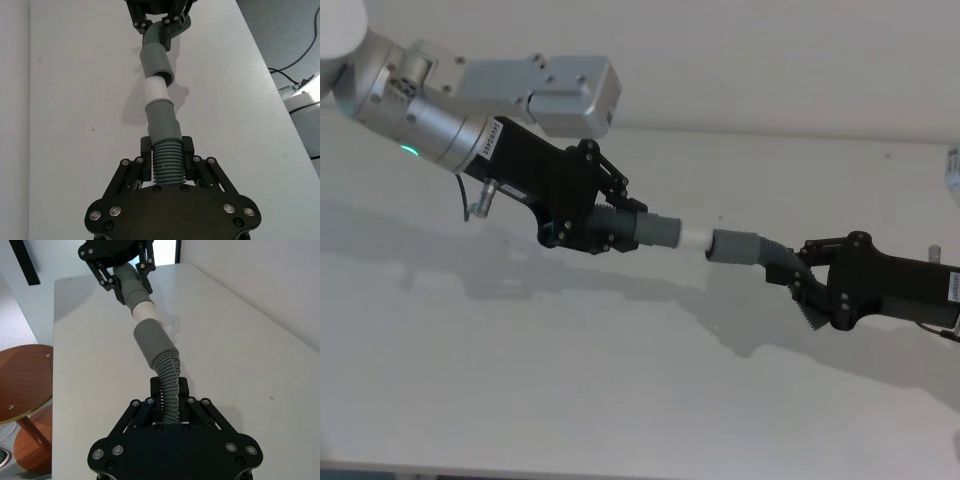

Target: Use both hands to pick up one end of the pipe from the table, align the ends, and insert them.

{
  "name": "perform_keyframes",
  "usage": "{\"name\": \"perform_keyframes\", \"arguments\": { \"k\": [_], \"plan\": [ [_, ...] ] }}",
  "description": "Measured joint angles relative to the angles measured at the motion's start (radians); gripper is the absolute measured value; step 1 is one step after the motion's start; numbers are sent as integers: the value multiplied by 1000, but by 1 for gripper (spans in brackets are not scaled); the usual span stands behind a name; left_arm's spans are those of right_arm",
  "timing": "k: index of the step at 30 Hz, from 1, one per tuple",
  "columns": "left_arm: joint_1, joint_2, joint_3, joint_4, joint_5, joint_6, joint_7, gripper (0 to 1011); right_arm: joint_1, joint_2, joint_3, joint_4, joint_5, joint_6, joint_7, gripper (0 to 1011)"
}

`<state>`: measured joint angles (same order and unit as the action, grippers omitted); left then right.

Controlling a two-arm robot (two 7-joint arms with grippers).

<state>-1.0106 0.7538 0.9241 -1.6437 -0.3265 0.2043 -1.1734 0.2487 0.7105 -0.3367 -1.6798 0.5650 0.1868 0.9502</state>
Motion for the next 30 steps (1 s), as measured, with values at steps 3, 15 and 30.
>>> {"name": "perform_keyframes", "arguments": {
  "k": [3, 15, 30],
  "plan": [
    [-2, 3, 5, -5, 2, 0, -2, 339, 0, 0, 0, 0, 0, -1, 0, 178],
    [-9, 18, 18, -26, 12, 18, 7, 339, 1, 1, -2, 1, 2, -2, 0, 177],
    [-16, 38, 25, -39, 31, 56, 45, 339, 1, 1, -1, 1, 2, -3, 0, 178]
  ]
}}
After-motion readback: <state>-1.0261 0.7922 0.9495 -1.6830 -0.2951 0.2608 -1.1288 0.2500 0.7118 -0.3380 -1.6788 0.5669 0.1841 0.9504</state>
